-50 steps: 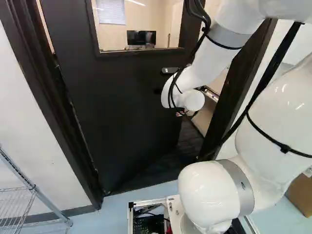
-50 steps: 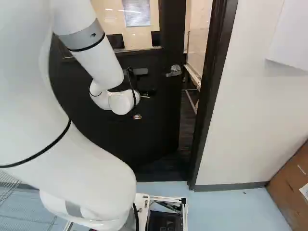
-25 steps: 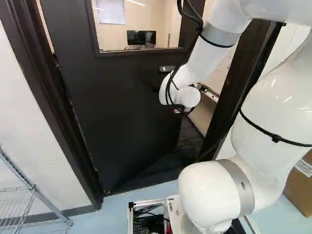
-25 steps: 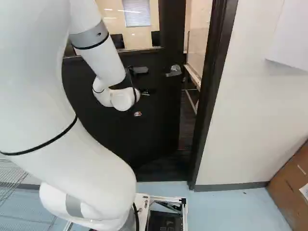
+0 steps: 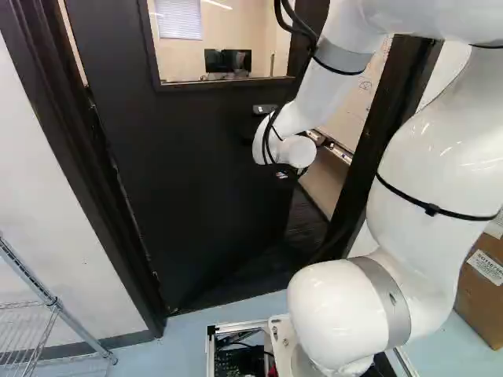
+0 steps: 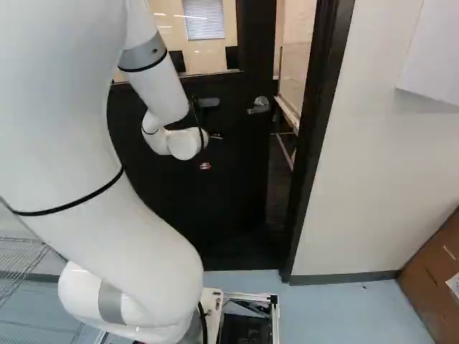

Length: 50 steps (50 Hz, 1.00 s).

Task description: Open the door and move inside

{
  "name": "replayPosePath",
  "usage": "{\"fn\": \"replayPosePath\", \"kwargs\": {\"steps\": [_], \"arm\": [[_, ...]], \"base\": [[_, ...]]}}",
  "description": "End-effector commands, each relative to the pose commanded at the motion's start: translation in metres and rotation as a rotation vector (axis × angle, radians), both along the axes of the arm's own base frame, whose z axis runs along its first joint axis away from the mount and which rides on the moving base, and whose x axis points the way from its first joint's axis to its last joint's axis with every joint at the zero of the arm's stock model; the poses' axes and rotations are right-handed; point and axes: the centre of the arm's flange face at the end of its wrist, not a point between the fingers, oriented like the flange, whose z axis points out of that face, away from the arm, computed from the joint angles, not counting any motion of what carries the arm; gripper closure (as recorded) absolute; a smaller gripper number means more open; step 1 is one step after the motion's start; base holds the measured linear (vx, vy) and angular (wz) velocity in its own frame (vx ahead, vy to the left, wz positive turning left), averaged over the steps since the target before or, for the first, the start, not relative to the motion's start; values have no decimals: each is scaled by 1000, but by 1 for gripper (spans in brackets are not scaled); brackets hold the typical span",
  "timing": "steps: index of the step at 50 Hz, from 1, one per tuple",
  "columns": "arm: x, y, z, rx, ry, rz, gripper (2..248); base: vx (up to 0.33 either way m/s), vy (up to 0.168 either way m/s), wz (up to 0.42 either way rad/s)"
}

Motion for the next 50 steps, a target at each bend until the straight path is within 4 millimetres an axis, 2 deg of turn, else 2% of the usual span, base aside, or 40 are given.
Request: {"fn": "replayPosePath", "kwargs": {"steps": [50], "arm": [[48,27,-5,-3,35,49,3]], "base": [[0,0,0]]}}
